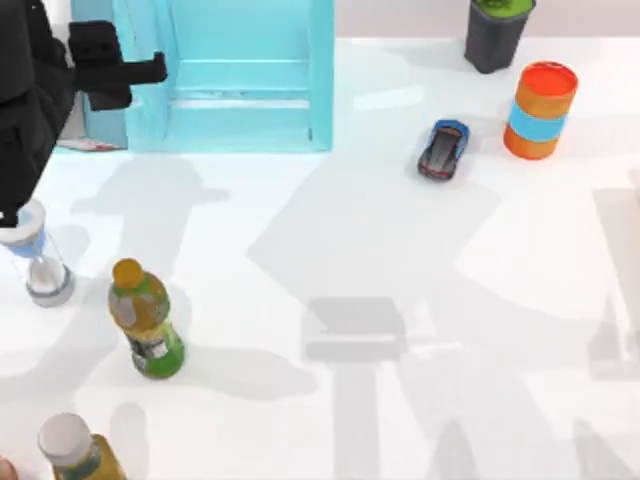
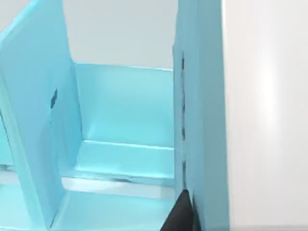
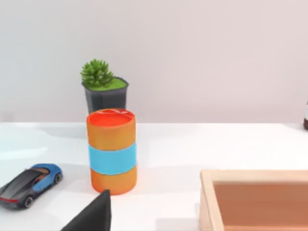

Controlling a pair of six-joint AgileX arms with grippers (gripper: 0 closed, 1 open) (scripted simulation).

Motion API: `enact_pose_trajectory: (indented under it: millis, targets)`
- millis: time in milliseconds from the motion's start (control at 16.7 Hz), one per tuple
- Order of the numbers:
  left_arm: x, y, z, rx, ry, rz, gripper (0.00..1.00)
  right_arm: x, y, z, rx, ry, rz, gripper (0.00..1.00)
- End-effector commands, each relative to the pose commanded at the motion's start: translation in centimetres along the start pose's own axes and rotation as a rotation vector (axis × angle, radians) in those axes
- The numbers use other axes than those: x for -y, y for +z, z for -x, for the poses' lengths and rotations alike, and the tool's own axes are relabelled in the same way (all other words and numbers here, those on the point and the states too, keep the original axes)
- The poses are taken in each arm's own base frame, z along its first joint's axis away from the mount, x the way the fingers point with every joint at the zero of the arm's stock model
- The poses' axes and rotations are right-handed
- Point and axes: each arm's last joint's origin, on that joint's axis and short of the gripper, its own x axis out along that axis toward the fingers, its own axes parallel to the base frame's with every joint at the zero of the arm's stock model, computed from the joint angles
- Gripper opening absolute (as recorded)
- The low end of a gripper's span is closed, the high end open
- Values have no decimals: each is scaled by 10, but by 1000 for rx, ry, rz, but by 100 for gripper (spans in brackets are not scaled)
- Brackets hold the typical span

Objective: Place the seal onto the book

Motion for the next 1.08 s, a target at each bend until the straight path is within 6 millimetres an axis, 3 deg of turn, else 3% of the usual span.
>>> enact_pose_trajectory:
  millis: [480, 780, 1080]
  targets:
    - [110, -47, 6, -69, 53, 660, 0, 0, 0, 0, 0, 0, 0, 100]
    - [175, -96, 31, -43, 94, 1035, 0, 0, 0, 0, 0, 0, 0, 100]
    - [219, -145, 64, 17, 84, 1322, 0, 0, 0, 0, 0, 0, 0, 100]
